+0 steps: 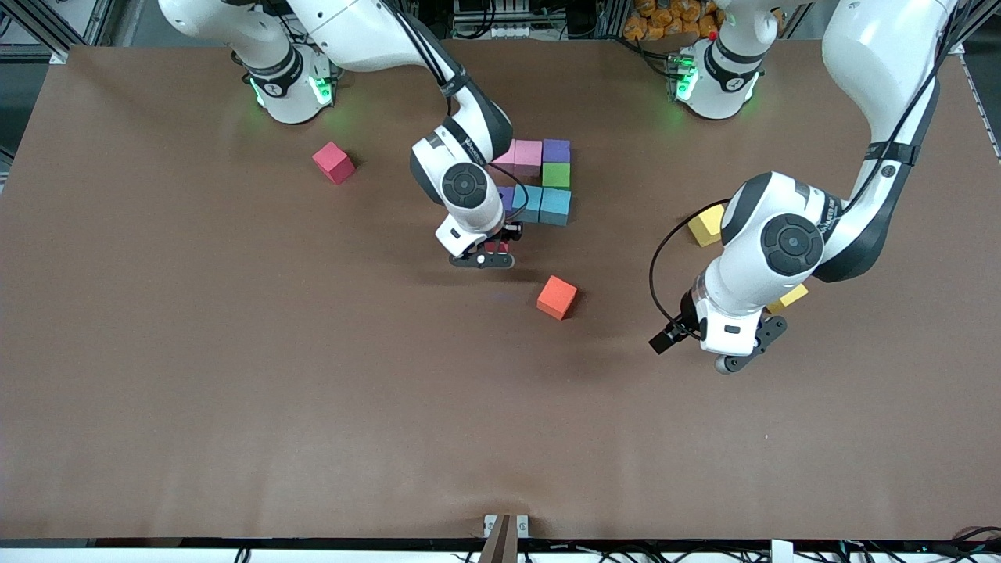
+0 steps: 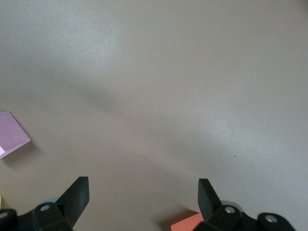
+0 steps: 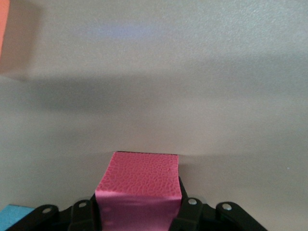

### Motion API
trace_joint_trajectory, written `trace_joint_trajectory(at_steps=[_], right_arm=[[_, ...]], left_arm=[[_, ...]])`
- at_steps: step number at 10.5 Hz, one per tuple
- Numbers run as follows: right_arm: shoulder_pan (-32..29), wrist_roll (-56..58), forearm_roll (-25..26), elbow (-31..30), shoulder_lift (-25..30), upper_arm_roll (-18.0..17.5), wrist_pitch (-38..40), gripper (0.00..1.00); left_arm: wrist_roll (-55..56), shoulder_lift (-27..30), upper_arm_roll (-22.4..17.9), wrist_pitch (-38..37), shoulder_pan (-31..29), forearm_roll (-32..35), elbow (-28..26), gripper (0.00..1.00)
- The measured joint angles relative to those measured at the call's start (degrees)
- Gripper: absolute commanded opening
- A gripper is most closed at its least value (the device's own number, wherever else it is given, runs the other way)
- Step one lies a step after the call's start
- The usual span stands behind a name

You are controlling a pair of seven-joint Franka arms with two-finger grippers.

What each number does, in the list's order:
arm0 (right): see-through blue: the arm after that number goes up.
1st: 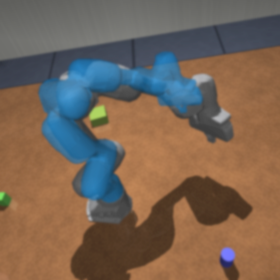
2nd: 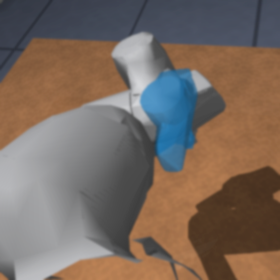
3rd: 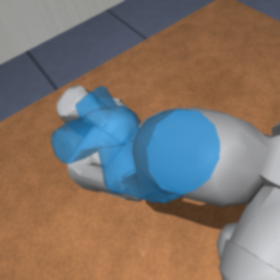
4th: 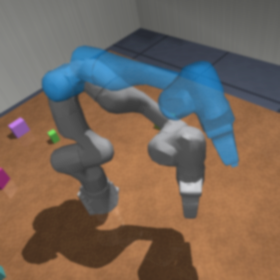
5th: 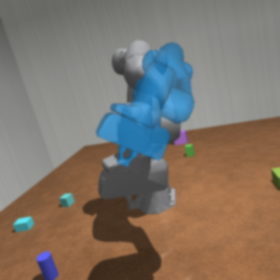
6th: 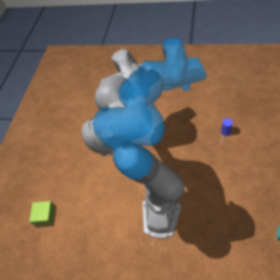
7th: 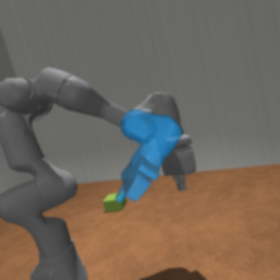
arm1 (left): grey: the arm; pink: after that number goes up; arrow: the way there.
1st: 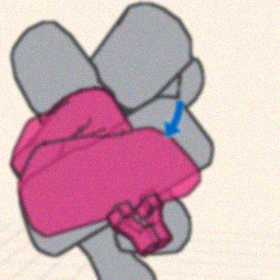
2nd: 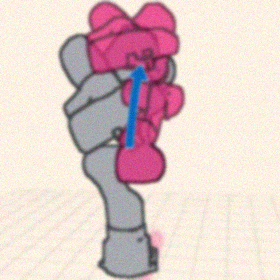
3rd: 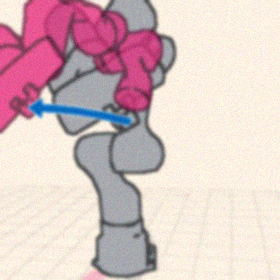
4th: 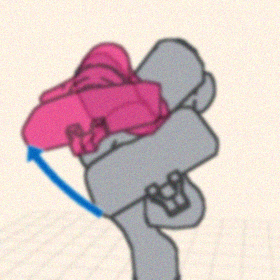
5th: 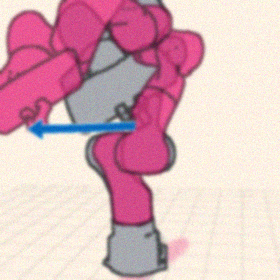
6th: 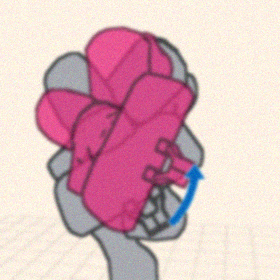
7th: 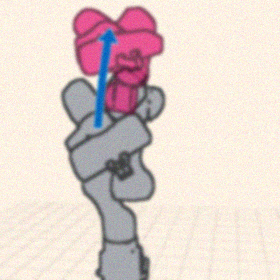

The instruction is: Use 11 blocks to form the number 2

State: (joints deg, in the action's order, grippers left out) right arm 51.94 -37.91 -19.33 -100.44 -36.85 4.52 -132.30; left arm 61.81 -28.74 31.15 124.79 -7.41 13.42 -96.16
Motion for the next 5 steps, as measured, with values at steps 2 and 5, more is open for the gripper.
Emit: trace_joint_trajectory(at_steps=[2,5], right_arm=[[0.6,0.0,0.0,0.0,-0.1,0.0,0.0,0.0],[0.8,0.0,0.0,0.0,-0.1,-0.1,0.0,1.0]], left_arm=[[0.0,0.0,0.2,-0.3,0.5,0.0,0.0,1.0],[-0.8,-0.5,0.3,-0.5,0.6,0.0,0.0,1.0]])
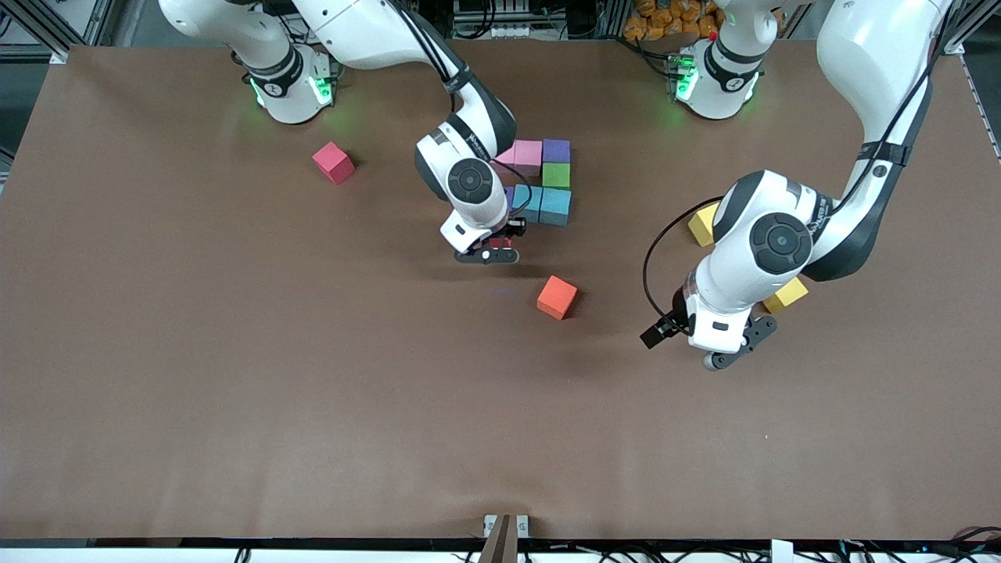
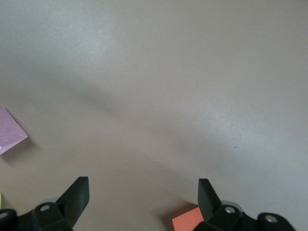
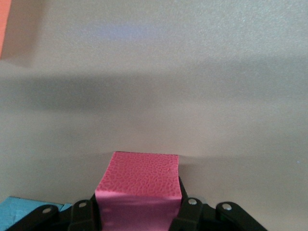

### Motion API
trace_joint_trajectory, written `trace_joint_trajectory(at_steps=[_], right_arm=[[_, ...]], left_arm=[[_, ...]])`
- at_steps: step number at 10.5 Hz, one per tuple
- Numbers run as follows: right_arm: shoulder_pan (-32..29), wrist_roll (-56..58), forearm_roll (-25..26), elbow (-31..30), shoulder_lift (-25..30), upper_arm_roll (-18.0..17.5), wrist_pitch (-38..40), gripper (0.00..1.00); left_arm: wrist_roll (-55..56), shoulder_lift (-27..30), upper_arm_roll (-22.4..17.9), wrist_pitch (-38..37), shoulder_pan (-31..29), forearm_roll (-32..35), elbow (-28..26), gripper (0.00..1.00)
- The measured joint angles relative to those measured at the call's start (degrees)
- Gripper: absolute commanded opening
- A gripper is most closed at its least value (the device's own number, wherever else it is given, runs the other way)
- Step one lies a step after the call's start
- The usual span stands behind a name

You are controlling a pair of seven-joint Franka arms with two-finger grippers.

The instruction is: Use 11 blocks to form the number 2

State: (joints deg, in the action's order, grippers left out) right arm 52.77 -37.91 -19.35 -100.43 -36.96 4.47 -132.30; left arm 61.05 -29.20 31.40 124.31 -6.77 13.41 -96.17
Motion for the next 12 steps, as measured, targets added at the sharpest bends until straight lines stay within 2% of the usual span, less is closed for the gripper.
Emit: trace_joint_trajectory(at_steps=[4,8,10,12], right_arm=[[0.1,0.0,0.0,0.1,-0.2,0.0,0.0,1.0],[0.0,0.0,0.0,1.4,0.9,0.6,0.0,1.0],[-0.1,0.6,0.8,1.9,2.6,2.6,0.6,1.0],[-0.8,4.1,2.5,3.6,4.1,5.8,5.7,1.0]], left_arm=[[-0.7,-0.7,0.0,0.0,0.8,3.1,0.0,1.0],[-0.8,-0.7,0.0,0.0,1.5,3.5,0.0,1.0],[-0.9,-1.1,0.1,0.0,2.9,3.7,0.0,1.0],[-0.9,-1.7,0.1,0.0,4.7,4.3,0.1,1.0]])
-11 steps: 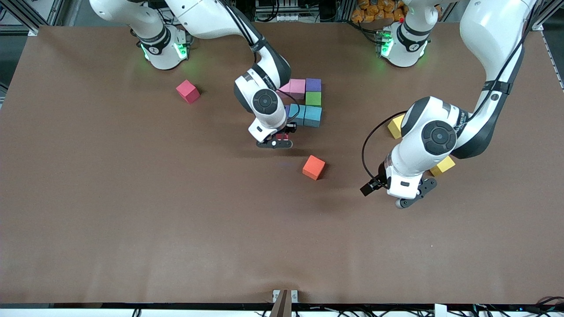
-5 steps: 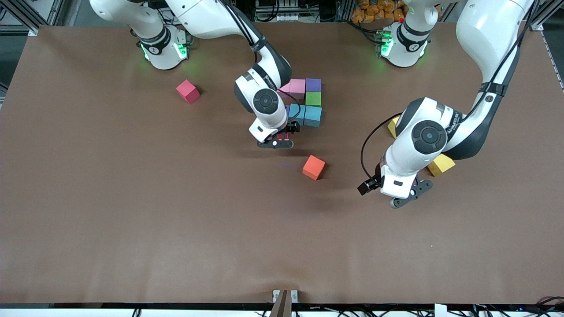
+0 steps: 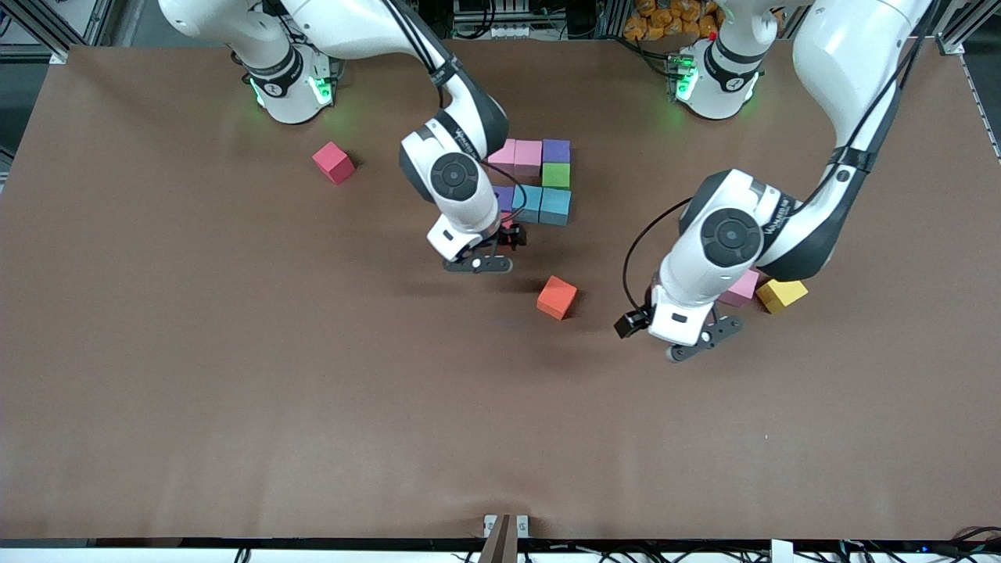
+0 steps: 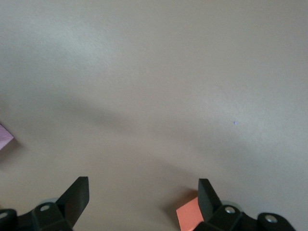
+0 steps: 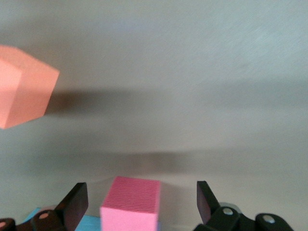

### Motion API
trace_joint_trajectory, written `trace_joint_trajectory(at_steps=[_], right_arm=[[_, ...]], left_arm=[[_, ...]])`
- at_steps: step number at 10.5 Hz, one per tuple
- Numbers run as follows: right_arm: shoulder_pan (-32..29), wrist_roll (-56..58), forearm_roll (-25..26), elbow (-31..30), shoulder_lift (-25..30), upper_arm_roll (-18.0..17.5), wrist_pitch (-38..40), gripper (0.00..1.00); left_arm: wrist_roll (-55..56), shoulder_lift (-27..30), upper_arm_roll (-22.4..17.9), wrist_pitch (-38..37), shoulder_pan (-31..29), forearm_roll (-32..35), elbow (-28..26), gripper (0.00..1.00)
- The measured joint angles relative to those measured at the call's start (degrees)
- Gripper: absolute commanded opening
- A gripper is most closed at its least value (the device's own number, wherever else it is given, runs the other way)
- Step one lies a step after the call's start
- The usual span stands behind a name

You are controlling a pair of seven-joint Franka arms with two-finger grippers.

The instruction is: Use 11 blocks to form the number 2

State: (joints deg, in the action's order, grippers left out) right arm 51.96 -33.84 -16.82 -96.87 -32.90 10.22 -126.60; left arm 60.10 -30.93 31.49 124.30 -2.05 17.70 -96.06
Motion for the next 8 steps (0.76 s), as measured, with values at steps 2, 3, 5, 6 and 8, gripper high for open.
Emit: trace_joint_trajectory(at_steps=[2,3,5,6,8], right_arm=[[-1.6,3.1,0.2,3.1,0.9,2.2,4.4,1.0],[-2.5,4.0,0.3,3.7,1.0,2.4,4.8,1.0],[-4.5,6.4,0.3,4.7,1.0,2.5,4.8,1.0],[-5.7,7.9,0.3,5.2,1.0,2.5,4.8,1.0],[-6.9,9.1,0.3,5.8,1.0,2.5,4.8,1.0]], left_arm=[[0.0,-0.8,0.0,0.0,0.3,0.2,1.0,1.0],[0.0,-1.3,0.0,0.0,0.6,0.2,1.6,1.0],[0.0,-2.4,0.0,0.0,1.7,0.2,2.9,1.0],[0.0,-2.9,0.0,0.0,2.0,0.2,3.4,1.0],[0.0,-3.4,0.0,0.0,2.4,0.2,4.0,1.0]])
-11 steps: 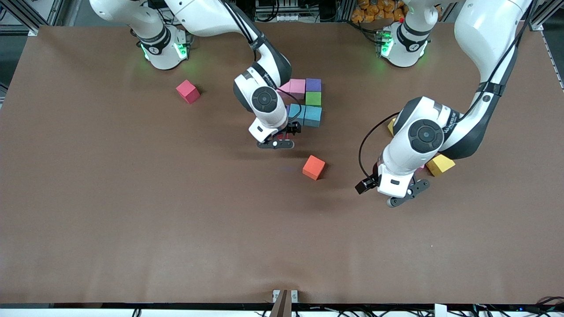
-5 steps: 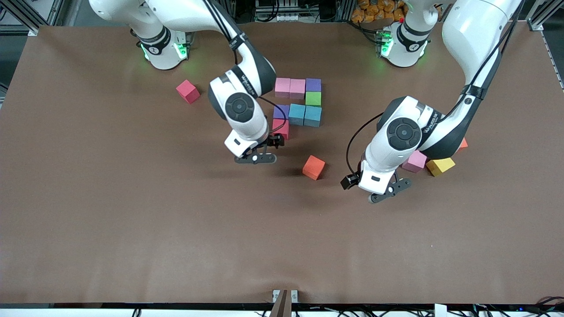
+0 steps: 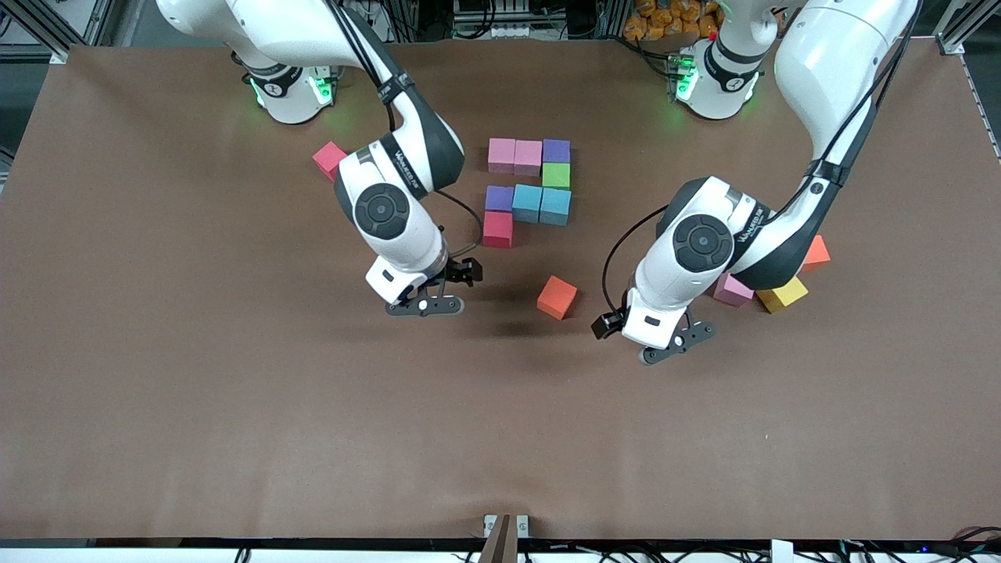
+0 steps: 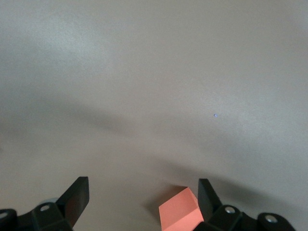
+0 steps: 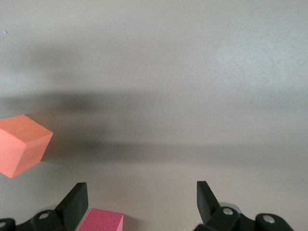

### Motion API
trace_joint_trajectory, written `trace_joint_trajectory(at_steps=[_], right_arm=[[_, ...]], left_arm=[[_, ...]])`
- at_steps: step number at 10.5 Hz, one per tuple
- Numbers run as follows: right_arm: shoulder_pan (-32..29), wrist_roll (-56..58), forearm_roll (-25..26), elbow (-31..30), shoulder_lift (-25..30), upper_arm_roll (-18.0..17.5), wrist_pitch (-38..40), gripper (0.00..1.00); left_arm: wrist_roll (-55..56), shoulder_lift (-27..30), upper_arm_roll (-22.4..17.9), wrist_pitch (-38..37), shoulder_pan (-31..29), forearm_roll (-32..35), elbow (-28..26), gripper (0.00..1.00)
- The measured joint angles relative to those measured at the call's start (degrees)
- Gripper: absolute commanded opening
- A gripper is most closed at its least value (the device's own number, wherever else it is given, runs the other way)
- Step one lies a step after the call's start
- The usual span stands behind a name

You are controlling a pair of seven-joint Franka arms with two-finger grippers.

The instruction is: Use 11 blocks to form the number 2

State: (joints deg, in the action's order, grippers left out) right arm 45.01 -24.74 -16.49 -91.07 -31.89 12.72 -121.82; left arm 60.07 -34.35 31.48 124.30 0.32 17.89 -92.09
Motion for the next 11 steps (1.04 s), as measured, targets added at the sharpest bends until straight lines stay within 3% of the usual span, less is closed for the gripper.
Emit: trace_joint_trajectory(at_steps=[11], right_arm=[[-1.5,2.3,0.3,0.1,0.0,0.1,0.0,1.0]], left_arm=[[0.0,-2.5,0.0,-0.1,3.1,1.4,0.2,1.0]])
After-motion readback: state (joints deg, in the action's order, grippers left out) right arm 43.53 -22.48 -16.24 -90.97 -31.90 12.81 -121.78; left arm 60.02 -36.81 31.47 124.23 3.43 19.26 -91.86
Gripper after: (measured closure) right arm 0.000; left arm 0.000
